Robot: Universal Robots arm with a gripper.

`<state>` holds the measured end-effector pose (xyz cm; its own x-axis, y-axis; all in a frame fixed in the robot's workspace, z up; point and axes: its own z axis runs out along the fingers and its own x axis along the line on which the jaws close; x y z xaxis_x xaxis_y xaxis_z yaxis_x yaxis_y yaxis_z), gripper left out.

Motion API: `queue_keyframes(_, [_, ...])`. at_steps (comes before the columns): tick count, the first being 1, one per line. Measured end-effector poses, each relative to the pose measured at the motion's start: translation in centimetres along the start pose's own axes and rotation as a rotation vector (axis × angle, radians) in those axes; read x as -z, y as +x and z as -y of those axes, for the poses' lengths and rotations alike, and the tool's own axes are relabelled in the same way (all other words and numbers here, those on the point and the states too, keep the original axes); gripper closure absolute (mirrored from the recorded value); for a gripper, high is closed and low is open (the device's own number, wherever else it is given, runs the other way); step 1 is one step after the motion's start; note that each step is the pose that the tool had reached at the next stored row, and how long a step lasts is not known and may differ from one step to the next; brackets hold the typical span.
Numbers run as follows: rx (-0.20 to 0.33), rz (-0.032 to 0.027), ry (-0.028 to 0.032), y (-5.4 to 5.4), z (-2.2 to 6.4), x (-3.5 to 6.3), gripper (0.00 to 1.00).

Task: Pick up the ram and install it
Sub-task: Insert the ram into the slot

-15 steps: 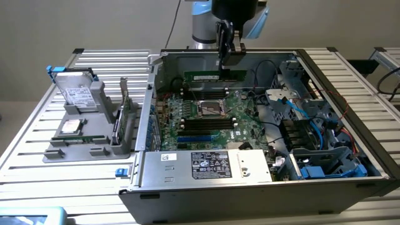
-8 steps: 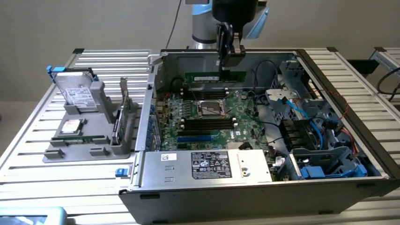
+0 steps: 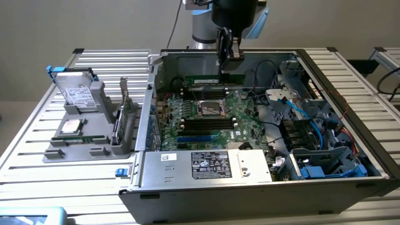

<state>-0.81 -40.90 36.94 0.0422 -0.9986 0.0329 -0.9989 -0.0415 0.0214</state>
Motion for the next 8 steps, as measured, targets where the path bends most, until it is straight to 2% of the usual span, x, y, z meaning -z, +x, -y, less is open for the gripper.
queue_keyframes(8, [-0.002,0.0,-0.0001,-0.15,0.03,-1.13,0.87])
